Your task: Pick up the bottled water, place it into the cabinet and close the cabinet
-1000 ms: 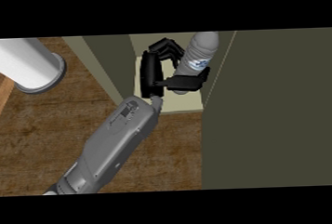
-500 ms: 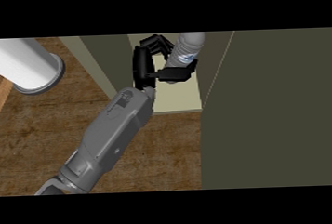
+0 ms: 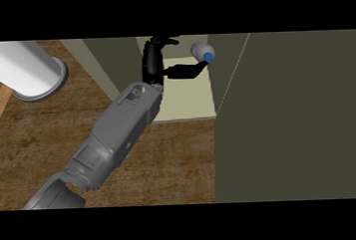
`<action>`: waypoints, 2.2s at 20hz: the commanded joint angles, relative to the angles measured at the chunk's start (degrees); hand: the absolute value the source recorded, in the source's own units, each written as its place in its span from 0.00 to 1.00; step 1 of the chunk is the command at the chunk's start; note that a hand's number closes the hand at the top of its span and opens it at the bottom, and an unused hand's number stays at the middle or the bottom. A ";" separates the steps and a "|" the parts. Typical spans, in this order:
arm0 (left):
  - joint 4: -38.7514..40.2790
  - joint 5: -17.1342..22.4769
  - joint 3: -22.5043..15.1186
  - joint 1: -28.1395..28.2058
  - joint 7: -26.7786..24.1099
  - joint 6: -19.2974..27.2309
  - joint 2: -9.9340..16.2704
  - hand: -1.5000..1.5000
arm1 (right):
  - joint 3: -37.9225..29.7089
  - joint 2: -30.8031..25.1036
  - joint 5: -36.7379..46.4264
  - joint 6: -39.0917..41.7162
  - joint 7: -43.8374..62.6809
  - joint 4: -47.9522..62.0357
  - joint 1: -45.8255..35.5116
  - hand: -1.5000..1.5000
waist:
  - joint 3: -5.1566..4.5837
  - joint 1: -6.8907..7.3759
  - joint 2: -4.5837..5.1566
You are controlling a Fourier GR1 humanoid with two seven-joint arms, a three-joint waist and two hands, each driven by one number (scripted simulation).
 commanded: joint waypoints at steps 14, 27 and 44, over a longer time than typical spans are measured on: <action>4.23 2.60 6.77 -4.52 -7.16 -9.22 -0.49 0.00 | -3.33 -1.96 -7.72 -0.01 3.33 -5.20 0.46 0.00 | -0.06 0.65 -0.21; -12.63 5.33 1.81 4.87 -1.13 -14.99 -0.52 0.00 | 2.15 2.03 -3.77 -0.14 4.33 -9.55 3.23 0.00 | -0.03 2.49 -1.30; -55.76 4.12 -14.45 41.26 3.15 -10.63 5.68 0.00 | 4.53 -0.52 -2.20 -4.77 9.88 -11.57 -0.94 0.00 | -0.07 3.66 -1.23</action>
